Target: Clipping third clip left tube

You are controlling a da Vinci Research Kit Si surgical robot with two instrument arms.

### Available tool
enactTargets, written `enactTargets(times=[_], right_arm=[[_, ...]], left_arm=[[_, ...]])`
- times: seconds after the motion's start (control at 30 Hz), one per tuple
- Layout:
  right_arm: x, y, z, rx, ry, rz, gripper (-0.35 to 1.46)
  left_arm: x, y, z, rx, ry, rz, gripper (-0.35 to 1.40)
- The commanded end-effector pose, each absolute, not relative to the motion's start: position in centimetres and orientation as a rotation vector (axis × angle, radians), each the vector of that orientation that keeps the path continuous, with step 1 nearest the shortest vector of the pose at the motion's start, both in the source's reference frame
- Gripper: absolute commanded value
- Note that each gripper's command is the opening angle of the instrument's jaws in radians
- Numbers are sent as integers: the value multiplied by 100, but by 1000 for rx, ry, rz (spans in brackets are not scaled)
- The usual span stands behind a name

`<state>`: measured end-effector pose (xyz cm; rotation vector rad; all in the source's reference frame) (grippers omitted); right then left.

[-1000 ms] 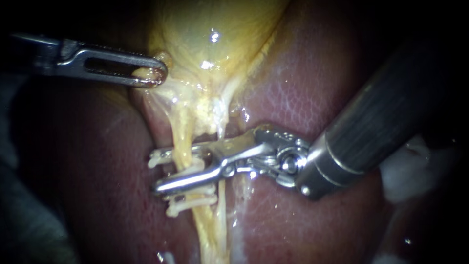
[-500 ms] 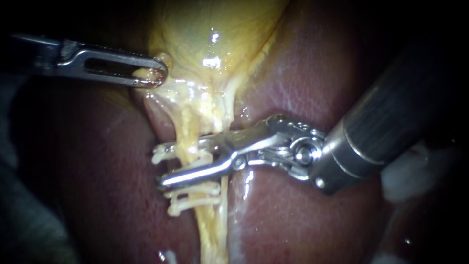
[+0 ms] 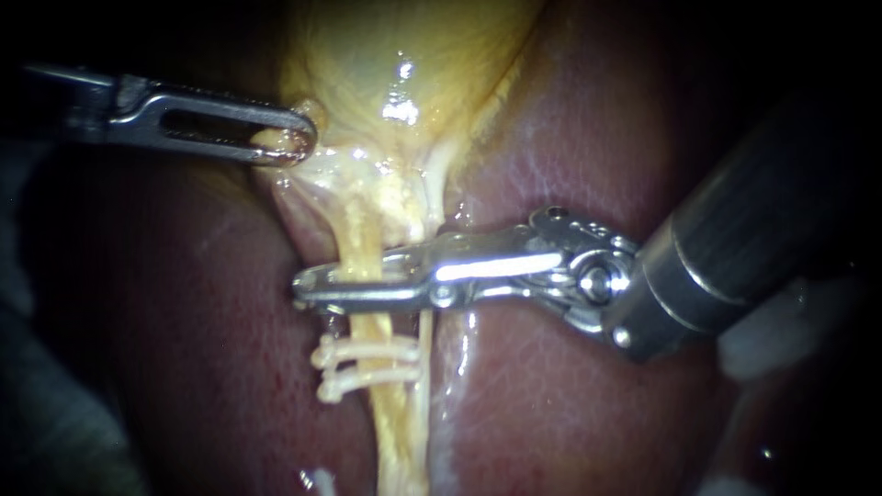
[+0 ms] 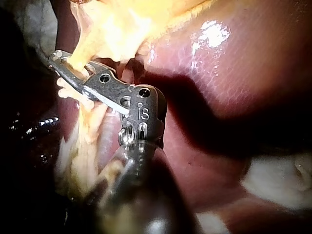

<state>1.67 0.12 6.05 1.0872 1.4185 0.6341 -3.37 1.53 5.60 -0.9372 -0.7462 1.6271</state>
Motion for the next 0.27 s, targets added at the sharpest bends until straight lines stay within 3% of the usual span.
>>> enactTargets(times=[0.03,0.27], right_arm=[[167,13,605,1088,1418,634,-35],[166,12,612,1085,1418,633,-35]], left_arm=[[-337,153,560,-938,-746,1627,-35],[-336,153,560,-938,-747,1627,-35]])
